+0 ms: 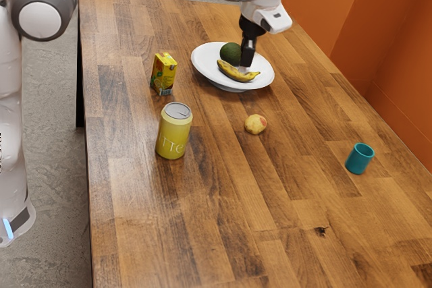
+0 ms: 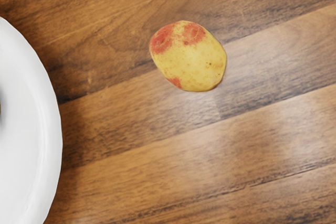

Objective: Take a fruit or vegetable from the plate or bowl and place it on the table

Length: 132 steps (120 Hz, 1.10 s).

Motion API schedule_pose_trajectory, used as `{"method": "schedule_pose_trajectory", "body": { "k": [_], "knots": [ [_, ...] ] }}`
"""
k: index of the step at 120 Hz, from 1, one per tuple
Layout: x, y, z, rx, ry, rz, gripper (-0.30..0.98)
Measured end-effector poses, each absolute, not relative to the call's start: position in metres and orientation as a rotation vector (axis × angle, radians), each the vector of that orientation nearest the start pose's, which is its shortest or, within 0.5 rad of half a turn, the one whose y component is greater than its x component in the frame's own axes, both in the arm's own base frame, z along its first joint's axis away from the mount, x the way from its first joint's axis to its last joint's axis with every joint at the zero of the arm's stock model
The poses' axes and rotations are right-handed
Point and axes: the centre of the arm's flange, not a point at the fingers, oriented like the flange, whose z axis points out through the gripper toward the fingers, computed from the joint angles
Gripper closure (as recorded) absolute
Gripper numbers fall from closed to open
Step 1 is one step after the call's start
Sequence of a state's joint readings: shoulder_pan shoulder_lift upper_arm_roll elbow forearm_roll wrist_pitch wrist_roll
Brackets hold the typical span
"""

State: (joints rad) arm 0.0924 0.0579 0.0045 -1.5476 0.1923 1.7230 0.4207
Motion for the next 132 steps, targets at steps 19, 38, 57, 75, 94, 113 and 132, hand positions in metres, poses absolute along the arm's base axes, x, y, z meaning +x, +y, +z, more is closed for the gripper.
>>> {"method": "schedule_pose_trajectory", "body": {
  "k": [19, 38, 57, 75, 94, 113, 132],
  "knots": [
    [0.587, 0.126, 0.605, -2.867, 0.489, -0.130, 0.00],
    [0.589, 0.172, 0.592, -2.900, 0.453, -0.164, 0.00],
    [0.593, 0.224, 0.573, -2.958, 0.362, -0.198, 0.00],
    [0.608, 0.255, 0.549, -2.975, 0.328, -0.189, 0.00],
    [0.622, 0.269, 0.523, -2.969, 0.347, -0.152, 0.00],
    [0.632, 0.271, 0.505, -2.955, 0.386, -0.140, 0.00],
    [0.638, 0.276, 0.499, -2.932, 0.416, -0.151, 0.00]
  ]
}}
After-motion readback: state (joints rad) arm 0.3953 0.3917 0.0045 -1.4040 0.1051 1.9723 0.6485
